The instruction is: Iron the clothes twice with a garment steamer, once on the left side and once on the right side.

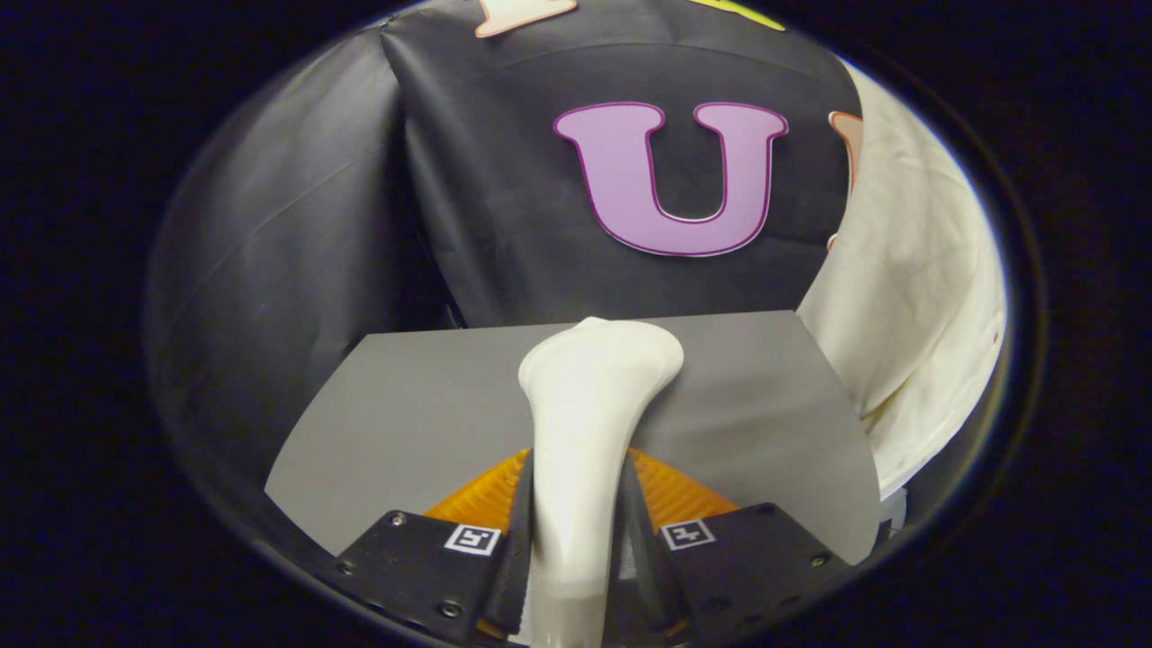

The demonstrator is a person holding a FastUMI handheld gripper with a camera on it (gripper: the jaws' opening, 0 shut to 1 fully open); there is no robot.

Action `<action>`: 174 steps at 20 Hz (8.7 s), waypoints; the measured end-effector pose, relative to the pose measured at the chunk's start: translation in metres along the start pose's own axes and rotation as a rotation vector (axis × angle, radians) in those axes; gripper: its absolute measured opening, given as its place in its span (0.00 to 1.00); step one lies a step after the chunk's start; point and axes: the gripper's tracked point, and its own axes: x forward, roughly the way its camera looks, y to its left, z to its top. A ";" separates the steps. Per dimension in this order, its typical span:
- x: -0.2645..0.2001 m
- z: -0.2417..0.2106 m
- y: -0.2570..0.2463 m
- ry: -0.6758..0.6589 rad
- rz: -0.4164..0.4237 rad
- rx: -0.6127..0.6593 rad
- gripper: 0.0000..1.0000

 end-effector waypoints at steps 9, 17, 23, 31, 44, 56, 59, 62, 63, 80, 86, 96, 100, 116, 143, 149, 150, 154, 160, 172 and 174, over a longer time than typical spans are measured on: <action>0.015 -0.012 0.007 0.038 0.064 -0.026 0.50; -0.013 0.014 0.001 -0.066 0.070 0.040 0.40; -0.048 0.050 -0.001 -0.295 0.160 -0.021 0.39; -0.093 0.068 -0.014 -0.466 0.186 -0.020 0.38; -0.242 0.115 -0.198 -0.780 -0.133 0.062 0.38; -0.196 0.158 -0.297 -0.799 -0.289 0.065 0.39; -0.156 0.167 -0.299 -0.765 -0.257 0.085 0.40; -0.137 0.179 -0.304 -0.765 -0.264 0.098 0.40; -0.134 0.180 -0.305 -0.766 -0.264 0.094 0.40; -0.099 0.125 -0.317 -0.687 -0.135 0.191 0.42; -0.078 0.095 -0.314 -0.622 -0.118 0.200 0.42; -0.047 0.048 -0.311 -0.557 -0.094 0.207 0.42; -0.029 0.022 -0.311 -0.531 -0.083 0.242 0.42; 0.040 -0.087 -0.300 -0.385 -0.024 0.263 0.42; -0.098 0.000 -0.336 -0.483 0.055 0.252 0.42; -0.183 0.073 -0.383 -0.643 0.024 0.246 0.42; -0.190 0.084 -0.392 -0.655 0.017 0.257 0.41; -0.216 0.128 -0.428 -0.690 -0.036 0.244 0.42; -0.228 0.198 -0.477 -0.771 -0.101 0.316 0.42; -0.191 0.238 -0.517 -0.769 -0.155 0.389 0.41; -0.175 0.233 -0.518 -0.739 -0.156 0.391 0.42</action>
